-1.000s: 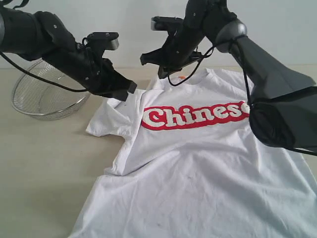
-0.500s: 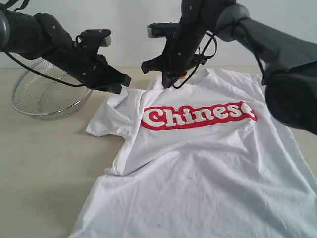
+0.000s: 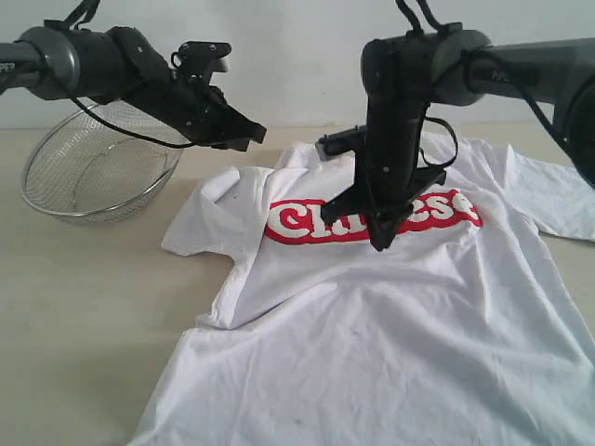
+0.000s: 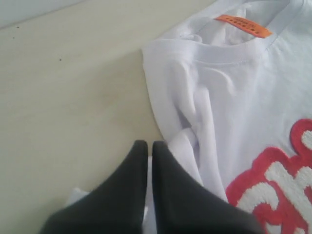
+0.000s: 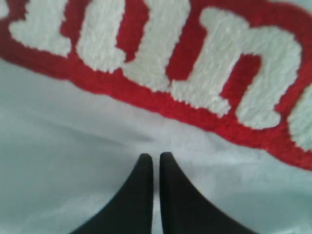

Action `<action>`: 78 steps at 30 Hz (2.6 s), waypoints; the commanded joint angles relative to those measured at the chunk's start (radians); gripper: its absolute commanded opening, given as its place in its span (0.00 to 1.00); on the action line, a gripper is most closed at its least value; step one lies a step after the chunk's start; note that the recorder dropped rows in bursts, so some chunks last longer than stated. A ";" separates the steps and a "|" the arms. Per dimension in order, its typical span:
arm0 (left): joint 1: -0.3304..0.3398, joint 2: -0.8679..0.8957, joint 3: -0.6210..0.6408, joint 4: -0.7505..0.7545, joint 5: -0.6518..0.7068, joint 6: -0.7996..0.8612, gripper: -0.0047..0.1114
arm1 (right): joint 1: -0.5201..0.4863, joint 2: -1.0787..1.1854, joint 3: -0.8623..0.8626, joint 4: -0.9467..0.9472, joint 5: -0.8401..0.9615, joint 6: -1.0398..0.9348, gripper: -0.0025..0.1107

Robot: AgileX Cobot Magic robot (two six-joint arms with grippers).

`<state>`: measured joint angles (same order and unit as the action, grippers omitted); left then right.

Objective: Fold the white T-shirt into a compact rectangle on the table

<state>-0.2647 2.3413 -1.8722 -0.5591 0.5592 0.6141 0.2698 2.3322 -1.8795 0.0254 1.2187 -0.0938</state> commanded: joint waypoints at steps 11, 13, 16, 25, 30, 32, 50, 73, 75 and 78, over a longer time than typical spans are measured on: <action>-0.001 0.238 -0.300 -0.186 0.133 0.112 0.08 | -0.004 -0.020 0.122 -0.006 -0.063 0.007 0.02; -0.001 0.252 -0.318 -0.186 0.125 0.112 0.08 | -0.004 -0.020 0.122 -0.006 -0.063 0.007 0.02; -0.001 0.275 -0.327 -0.186 0.117 0.118 0.08 | -0.004 -0.020 0.122 -0.006 -0.060 0.007 0.02; -0.004 0.325 -0.327 -0.207 0.078 0.122 0.08 | -0.004 -0.020 0.122 -0.006 -0.060 0.007 0.02; -0.004 0.349 -0.327 -0.152 0.035 0.110 0.08 | -0.004 -0.020 0.122 -0.006 -0.048 0.007 0.02; -0.002 0.355 -0.327 -0.149 0.010 0.110 0.08 | -0.004 -0.020 0.122 -0.006 -0.041 0.003 0.02; 0.080 0.370 -0.327 0.009 -0.083 0.014 0.08 | -0.004 -0.020 0.122 -0.006 -0.010 -0.002 0.02; 0.079 0.190 -0.402 0.074 0.366 -0.074 0.08 | -0.002 -0.153 0.120 -0.006 -0.376 -0.047 0.02; 0.079 0.179 -0.402 0.067 0.415 -0.088 0.08 | -0.002 -0.149 0.107 -0.006 -0.418 -0.047 0.02; 0.074 0.155 -0.402 0.056 0.479 -0.105 0.08 | -0.002 -0.110 0.056 -0.006 -0.444 -0.049 0.02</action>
<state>-0.1831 2.5329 -2.2730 -0.5043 0.9753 0.5429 0.2698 2.1946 -1.7887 0.0254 0.8053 -0.1314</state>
